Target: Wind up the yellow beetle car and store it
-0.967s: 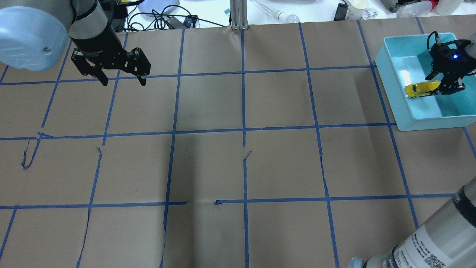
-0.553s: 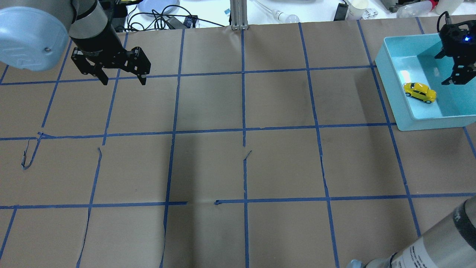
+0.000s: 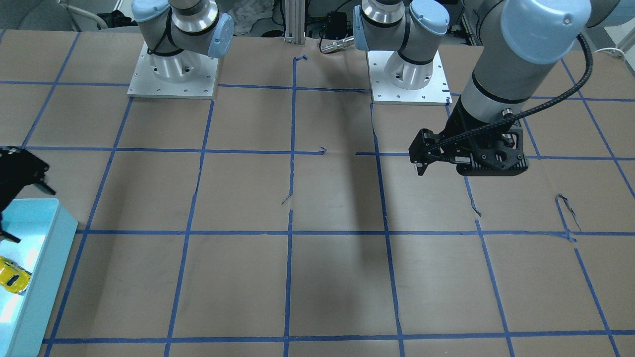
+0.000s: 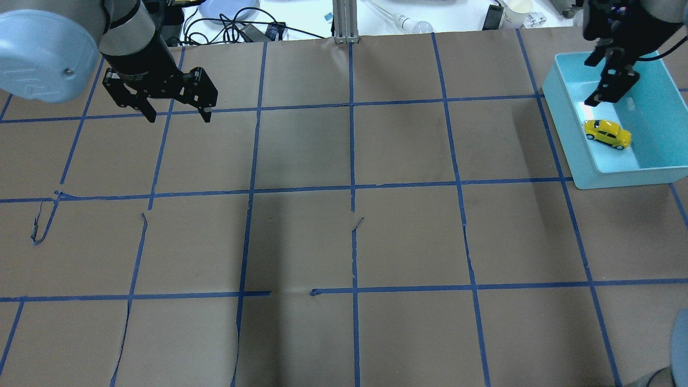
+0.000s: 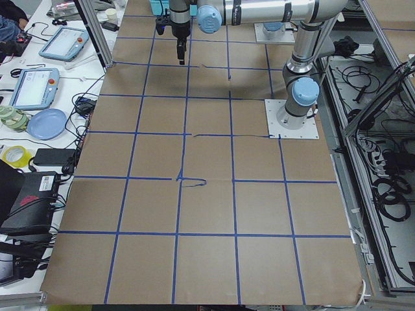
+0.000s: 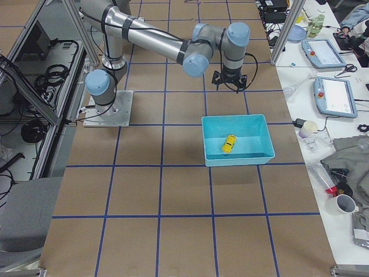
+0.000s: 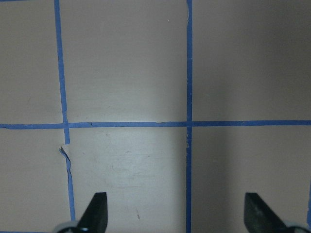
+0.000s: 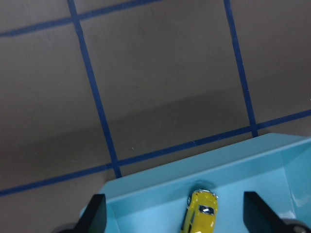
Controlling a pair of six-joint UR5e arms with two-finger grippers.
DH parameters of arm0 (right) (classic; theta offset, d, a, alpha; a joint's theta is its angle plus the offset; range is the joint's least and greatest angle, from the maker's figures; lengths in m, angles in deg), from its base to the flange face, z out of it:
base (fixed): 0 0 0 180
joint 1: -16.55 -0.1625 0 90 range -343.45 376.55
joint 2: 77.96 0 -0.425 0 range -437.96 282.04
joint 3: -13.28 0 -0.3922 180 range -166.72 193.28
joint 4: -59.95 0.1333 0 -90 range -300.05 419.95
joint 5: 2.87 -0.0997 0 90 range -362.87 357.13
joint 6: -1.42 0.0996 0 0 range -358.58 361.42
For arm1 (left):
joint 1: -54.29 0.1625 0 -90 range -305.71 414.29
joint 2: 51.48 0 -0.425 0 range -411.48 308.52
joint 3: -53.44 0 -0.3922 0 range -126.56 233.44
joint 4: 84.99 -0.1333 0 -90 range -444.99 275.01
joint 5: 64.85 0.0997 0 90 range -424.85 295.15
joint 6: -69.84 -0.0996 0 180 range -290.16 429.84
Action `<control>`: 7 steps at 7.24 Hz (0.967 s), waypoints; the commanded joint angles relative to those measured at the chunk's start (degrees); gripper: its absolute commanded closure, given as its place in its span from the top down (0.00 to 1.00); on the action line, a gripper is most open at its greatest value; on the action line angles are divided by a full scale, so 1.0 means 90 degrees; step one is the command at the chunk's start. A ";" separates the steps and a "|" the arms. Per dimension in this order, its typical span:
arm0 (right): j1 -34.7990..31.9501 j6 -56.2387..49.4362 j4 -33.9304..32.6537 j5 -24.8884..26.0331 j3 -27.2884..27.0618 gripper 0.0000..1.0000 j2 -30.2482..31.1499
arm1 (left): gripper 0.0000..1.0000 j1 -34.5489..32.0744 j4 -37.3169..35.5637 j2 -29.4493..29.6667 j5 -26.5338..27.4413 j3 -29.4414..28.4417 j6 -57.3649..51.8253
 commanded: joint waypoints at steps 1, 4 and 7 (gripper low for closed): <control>-0.1235 0.3158 0.0274 0.0203 0.0081 1.00 0.0349 | 1.00 0.0007 0.0000 0.0000 -0.0009 0.0004 -0.0008; -0.1796 0.6530 0.0342 0.0202 0.0257 1.00 0.1023 | 1.00 0.0114 0.0020 -0.0049 -0.0058 -0.0074 -0.0057; -0.2403 0.9001 0.0695 0.0281 0.0189 1.00 0.1064 | 1.00 0.0095 0.0029 -0.0059 -0.0068 -0.0035 -0.0057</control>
